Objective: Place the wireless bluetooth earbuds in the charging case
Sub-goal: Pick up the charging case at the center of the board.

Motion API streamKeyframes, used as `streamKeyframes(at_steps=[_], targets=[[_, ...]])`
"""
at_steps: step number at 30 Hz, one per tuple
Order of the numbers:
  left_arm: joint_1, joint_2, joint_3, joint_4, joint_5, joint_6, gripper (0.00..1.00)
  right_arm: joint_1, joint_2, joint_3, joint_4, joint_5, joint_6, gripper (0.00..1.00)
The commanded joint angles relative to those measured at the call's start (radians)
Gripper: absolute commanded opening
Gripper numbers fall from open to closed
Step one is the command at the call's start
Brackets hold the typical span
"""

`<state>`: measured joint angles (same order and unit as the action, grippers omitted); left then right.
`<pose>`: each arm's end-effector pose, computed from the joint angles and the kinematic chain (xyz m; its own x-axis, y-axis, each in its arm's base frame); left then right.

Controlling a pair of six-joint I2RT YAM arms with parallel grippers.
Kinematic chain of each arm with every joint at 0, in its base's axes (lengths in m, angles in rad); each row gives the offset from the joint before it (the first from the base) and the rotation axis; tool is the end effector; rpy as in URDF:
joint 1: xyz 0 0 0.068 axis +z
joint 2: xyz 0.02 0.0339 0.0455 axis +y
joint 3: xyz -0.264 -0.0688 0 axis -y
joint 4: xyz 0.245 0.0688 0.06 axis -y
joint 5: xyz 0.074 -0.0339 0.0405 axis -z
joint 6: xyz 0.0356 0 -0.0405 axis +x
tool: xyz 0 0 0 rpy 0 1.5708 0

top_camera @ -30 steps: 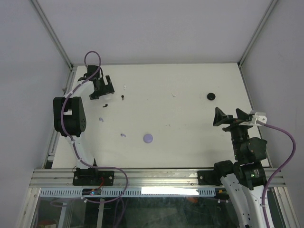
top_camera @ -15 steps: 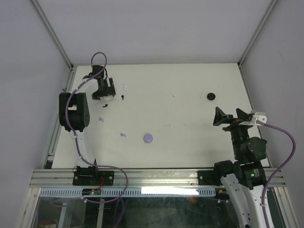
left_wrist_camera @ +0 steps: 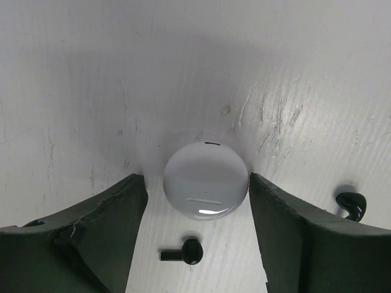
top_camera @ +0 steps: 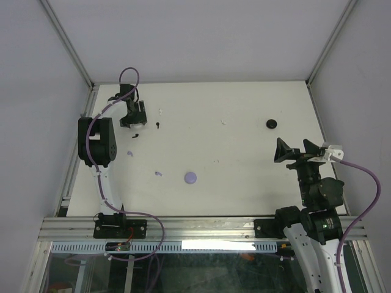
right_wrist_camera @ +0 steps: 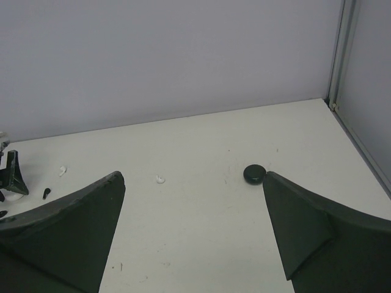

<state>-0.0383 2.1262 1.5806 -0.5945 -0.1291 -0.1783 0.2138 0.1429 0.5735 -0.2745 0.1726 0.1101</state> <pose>0.4453 -0.0125 0.1626 -0.8908 -0.1419 -0.4316 -0.1765 0.9834 0.0411 0.0639 0.0076 0.3248 0.1463 0.1425 -0.9789 -0.0597 0.9890 0.1351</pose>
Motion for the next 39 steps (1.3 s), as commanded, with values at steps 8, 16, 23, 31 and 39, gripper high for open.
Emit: streamKeyframes(at_steps=[8, 16, 23, 31, 39], targets=[[-0.010, -0.012, -0.049, 0.090, 0.067, 0.040, 0.50, -0.002, -0.030, 0.013, 0.029, -0.059, 0.006, 0.99], [-0.079, -0.141, -0.104, 0.099, 0.039, 0.075, 0.40, -0.002, -0.006, 0.039, 0.014, -0.146, 0.046, 0.99], [-0.191, -0.299, -0.169, 0.099, -0.030, 0.116, 0.40, -0.001, 0.114, 0.117, -0.034, -0.303, 0.080, 0.99], [-0.351, -0.458, -0.222, 0.104, -0.074, 0.187, 0.42, 0.000, 0.305, 0.157, -0.039, -0.561, 0.134, 0.99], [-0.505, -0.583, -0.294, 0.173, -0.037, 0.335, 0.44, 0.000, 0.482, 0.123, 0.035, -0.636, 0.250, 0.99]])
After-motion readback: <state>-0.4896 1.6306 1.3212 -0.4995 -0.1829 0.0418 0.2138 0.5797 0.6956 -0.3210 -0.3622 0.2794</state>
